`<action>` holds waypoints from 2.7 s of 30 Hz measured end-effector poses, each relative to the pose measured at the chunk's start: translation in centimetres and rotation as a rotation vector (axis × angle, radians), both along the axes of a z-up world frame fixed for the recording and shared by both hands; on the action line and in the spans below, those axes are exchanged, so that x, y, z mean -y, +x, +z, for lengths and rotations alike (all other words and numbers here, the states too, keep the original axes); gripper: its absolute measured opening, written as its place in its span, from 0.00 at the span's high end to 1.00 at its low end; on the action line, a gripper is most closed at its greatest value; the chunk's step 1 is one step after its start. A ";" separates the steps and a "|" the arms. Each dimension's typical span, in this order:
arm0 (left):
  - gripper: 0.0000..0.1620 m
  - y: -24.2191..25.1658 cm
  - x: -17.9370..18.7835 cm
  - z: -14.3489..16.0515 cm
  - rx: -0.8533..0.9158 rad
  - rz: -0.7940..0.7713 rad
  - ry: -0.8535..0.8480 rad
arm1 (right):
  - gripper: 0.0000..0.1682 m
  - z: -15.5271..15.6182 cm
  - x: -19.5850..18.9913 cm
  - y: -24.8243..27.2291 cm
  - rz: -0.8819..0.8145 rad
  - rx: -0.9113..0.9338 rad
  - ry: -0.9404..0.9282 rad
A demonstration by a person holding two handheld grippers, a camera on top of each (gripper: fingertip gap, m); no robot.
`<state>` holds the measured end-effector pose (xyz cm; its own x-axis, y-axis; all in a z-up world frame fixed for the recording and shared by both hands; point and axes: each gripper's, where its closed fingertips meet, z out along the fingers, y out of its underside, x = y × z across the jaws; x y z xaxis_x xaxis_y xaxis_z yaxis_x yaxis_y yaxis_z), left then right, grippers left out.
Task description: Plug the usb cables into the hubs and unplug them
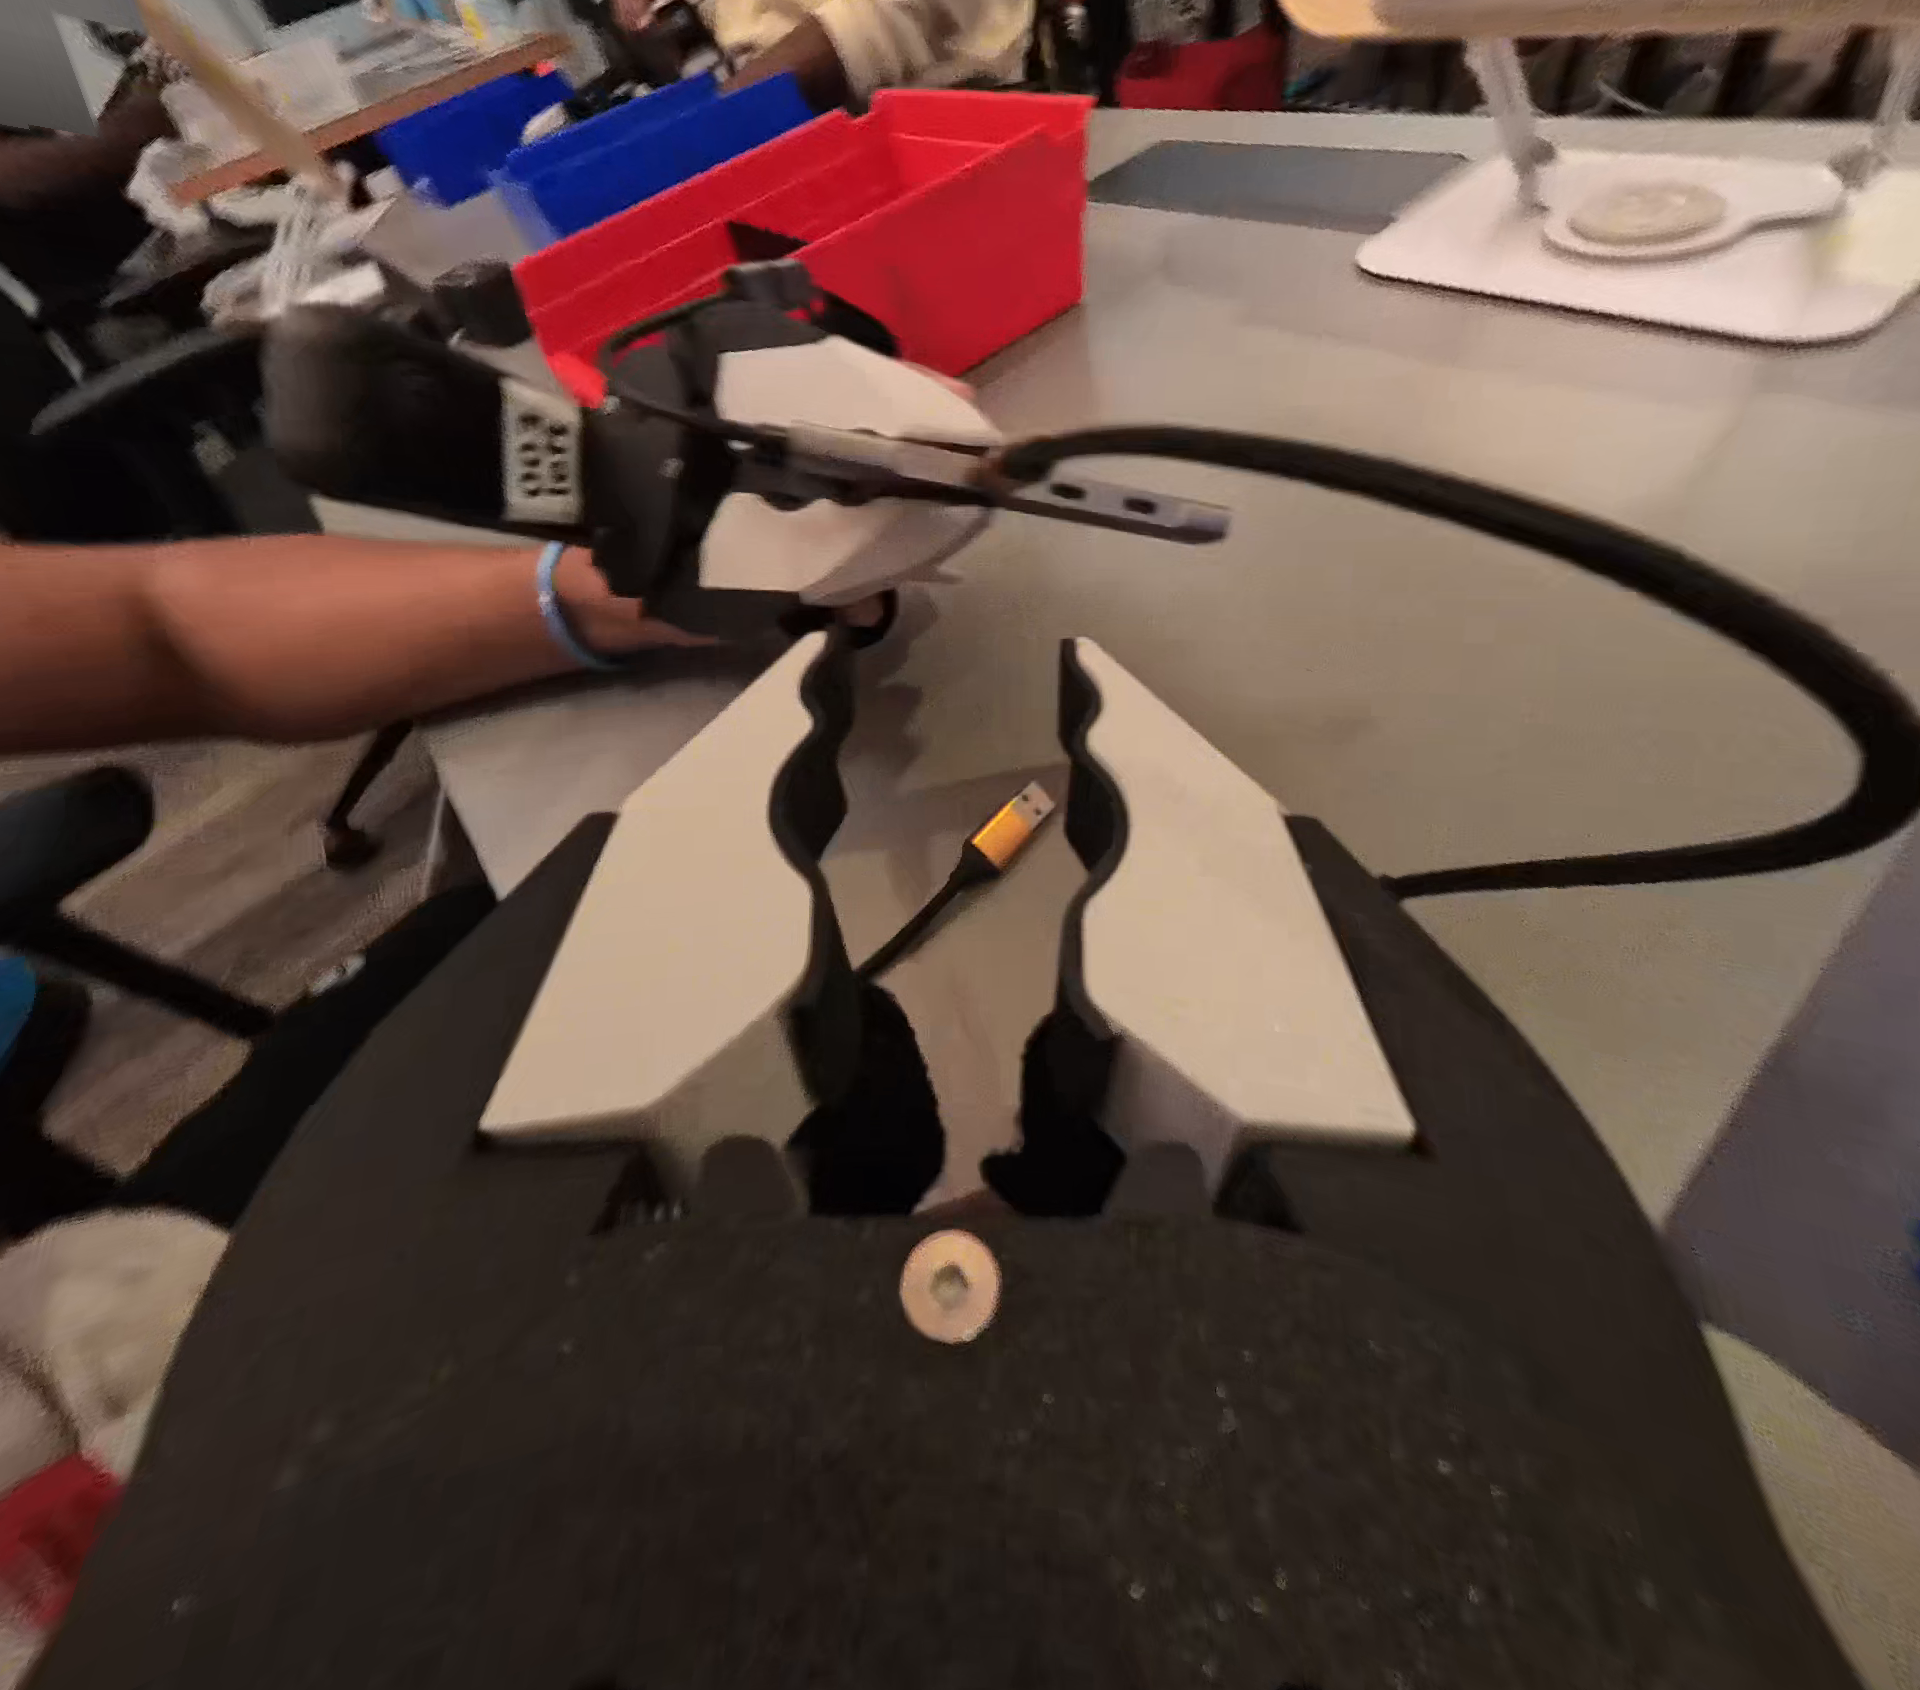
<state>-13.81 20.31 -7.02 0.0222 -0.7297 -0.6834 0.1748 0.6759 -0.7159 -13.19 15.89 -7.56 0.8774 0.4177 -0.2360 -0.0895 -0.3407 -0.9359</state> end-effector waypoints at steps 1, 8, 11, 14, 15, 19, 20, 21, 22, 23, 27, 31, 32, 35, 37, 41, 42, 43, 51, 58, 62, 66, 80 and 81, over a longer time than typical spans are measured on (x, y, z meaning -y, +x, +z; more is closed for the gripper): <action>0.94 -0.1 0.2 0.1 0.006 -0.012 -0.006 | 0.75 -0.3 -0.5 -0.1 -0.014 -0.041 -0.001; 0.94 -0.2 1.6 0.0 0.009 -0.052 0.030 | 0.89 1.2 -1.9 0.2 -0.020 -0.047 0.014; 0.94 -0.2 1.5 -0.1 -0.001 -0.052 0.035 | 0.93 0.9 -2.0 -0.1 0.006 -0.038 -0.004; 0.94 -0.2 1.7 -0.3 -0.005 -0.058 0.050 | 0.93 1.1 -2.0 -0.3 0.011 -0.021 0.005; 0.94 -0.2 1.8 -0.3 -0.006 -0.058 0.052 | 0.93 1.0 -1.9 -0.2 0.011 -0.013 -0.002; 0.94 -0.2 1.9 -0.5 -0.014 -0.062 0.058 | 0.94 0.8 -1.8 -0.2 0.022 -0.001 -0.029; 0.94 -0.1 1.9 -0.6 -0.018 -0.061 0.061 | 0.94 0.7 -1.7 -0.3 0.025 -0.001 -0.035; 0.94 -0.1 1.9 -0.7 -0.023 -0.062 0.065 | 0.94 0.6 -1.7 -0.3 0.029 -0.002 -0.041; 0.94 -0.2 1.9 -0.7 -0.027 -0.062 0.070 | 0.94 0.5 -1.7 -0.4 0.032 -0.004 -0.041; 0.94 -0.2 2.0 -0.8 -0.030 -0.064 0.073 | 0.94 0.4 -1.6 -0.4 0.036 -0.005 -0.042; 0.94 -0.2 2.2 -0.9 -0.038 -0.078 0.070 | 0.94 0.3 -1.4 -0.5 0.056 -0.025 -0.047; 0.94 -0.2 2.3 -1.3 -0.059 -0.088 0.073 | 0.94 0.0 -1.4 -0.5 0.086 -0.067 -0.054; 0.94 -0.2 2.4 -1.4 -0.065 -0.091 0.073 | 0.94 -0.1 -1.3 -0.5 0.096 -0.085 -0.057; 0.94 -0.2 2.7 -1.6 -0.079 -0.100 0.079 | 0.94 -0.5 -1.2 -0.5 0.121 -0.121 -0.071; 0.94 -0.2 2.7 -1.8 -0.086 -0.097 0.098 | 0.94 -0.6 -1.1 -0.6 0.118 -0.107 -0.076; 0.94 0.1 2.3 -1.3 -0.069 -0.091 0.019 | 0.94 0.1 -1.5 -0.3 0.076 -0.069 -0.024; 0.94 0.1 2.1 -1.2 -0.066 -0.076 0.012 | 0.94 0.2 -1.6 -0.3 0.066 -0.047 -0.010; 0.93 0.2 1.8 -1.3 -0.067 -0.051 0.009 | 0.94 0.4 -1.6 -0.8 0.077 -0.047 0.002; 0.94 0.4 0.8 -1.6 -0.113 0.043 0.025 | 0.94 0.8 -1.6 -2.1 0.067 0.011 0.028; 0.94 0.3 1.0 -1.6 -0.075 0.073 0.174 | 0.94 0.4 -1.6 -2.4 0.069 -0.050 -0.050; 0.92 0.5 1.0 -2.5 -0.125 0.075 0.164 | 0.94 -0.7 -1.6 -2.3 0.059 0.031 -0.074; 0.94 0.5 0.9 -2.6 -0.147 0.081 0.136 | 0.94 -0.7 -1.8 -2.4 0.051 0.006 -0.058; 0.94 0.8 0.6 -3.0 -0.202 0.142 0.092 | 0.94 -1.0 -2.4 -2.4 -0.033 0.150 -0.042; 0.94 0.9 0.5 -3.1 -0.204 0.137 0.084 | 0.94 -1.0 -2.5 -2.3 -0.050 0.180 -0.045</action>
